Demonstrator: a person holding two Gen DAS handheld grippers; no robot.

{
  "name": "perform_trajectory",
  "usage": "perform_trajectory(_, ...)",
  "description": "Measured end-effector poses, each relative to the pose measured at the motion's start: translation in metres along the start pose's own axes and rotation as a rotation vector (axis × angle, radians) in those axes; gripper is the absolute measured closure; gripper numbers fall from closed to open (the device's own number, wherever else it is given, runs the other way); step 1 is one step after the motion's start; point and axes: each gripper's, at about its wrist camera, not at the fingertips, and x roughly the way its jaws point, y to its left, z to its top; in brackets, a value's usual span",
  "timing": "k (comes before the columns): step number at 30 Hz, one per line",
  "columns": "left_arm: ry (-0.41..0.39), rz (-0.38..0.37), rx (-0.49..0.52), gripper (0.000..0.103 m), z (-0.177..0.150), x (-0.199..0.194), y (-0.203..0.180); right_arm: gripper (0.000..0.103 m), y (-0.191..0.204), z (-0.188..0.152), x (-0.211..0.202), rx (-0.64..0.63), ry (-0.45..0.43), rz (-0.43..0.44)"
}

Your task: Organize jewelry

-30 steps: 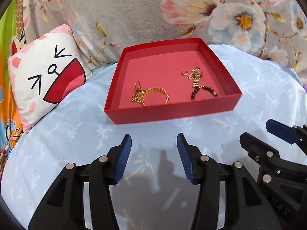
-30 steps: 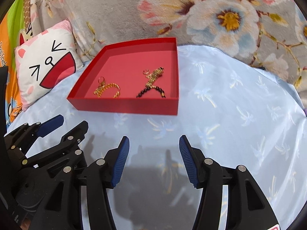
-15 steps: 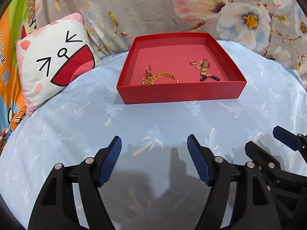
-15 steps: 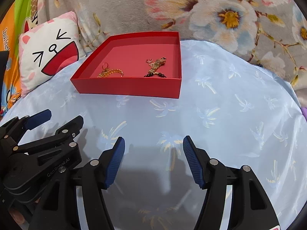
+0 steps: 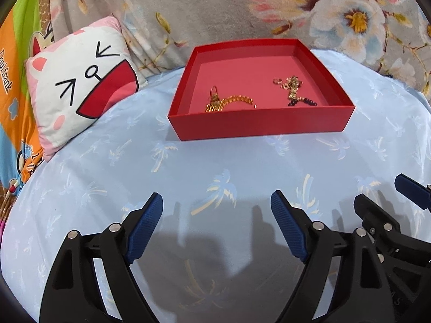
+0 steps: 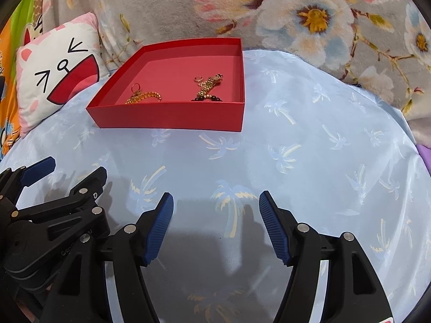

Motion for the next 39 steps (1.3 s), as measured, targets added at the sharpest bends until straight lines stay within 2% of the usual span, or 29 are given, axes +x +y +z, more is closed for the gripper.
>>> perform_trajectory(11,0.038,0.031,0.000,0.023,-0.001,0.007,0.000,0.038,0.004,0.001,0.007,-0.004,0.029,-0.026)
perform_trajectory(39,0.030,0.055,0.003,0.023,0.001,0.008,-0.001,0.038,0.002,0.002,0.012,0.013,0.036,-0.030)
